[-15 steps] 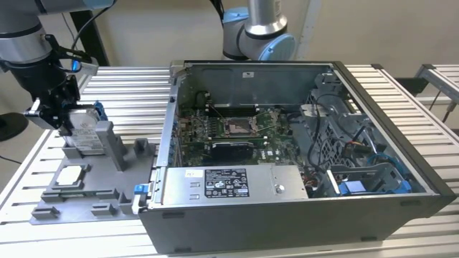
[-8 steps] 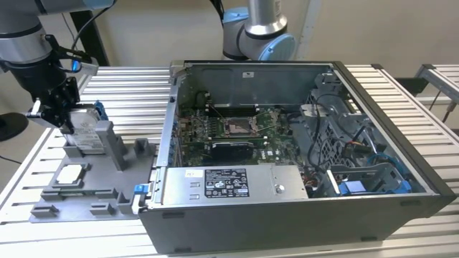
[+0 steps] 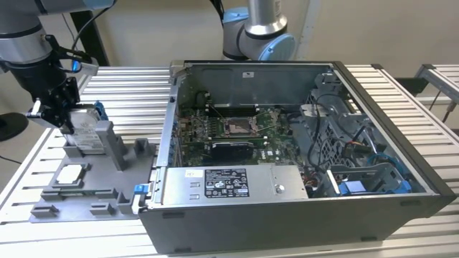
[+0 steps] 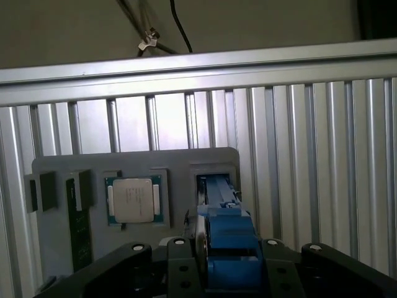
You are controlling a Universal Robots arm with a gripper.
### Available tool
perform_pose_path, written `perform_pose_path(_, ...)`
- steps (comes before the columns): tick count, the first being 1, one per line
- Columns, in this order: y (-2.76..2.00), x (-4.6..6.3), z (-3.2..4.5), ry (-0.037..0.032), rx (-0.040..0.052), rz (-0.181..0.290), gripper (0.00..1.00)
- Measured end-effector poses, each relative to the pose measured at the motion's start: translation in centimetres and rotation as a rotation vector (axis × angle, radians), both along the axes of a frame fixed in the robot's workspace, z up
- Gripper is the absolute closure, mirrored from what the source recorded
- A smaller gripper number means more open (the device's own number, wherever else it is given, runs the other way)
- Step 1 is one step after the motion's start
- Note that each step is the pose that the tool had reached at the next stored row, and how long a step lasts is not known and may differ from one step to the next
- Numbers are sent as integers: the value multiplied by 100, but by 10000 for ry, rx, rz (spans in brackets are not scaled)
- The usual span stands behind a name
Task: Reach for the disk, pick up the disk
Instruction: 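Pick up the disk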
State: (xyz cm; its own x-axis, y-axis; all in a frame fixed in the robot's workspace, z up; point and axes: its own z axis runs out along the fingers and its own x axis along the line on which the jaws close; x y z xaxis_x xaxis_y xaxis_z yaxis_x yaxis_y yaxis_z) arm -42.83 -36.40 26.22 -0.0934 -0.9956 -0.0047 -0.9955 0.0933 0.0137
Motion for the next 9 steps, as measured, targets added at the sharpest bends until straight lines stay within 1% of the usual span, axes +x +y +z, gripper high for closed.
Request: perform_pose_path(9, 0, 0, -8, 0, 0, 0, 100)
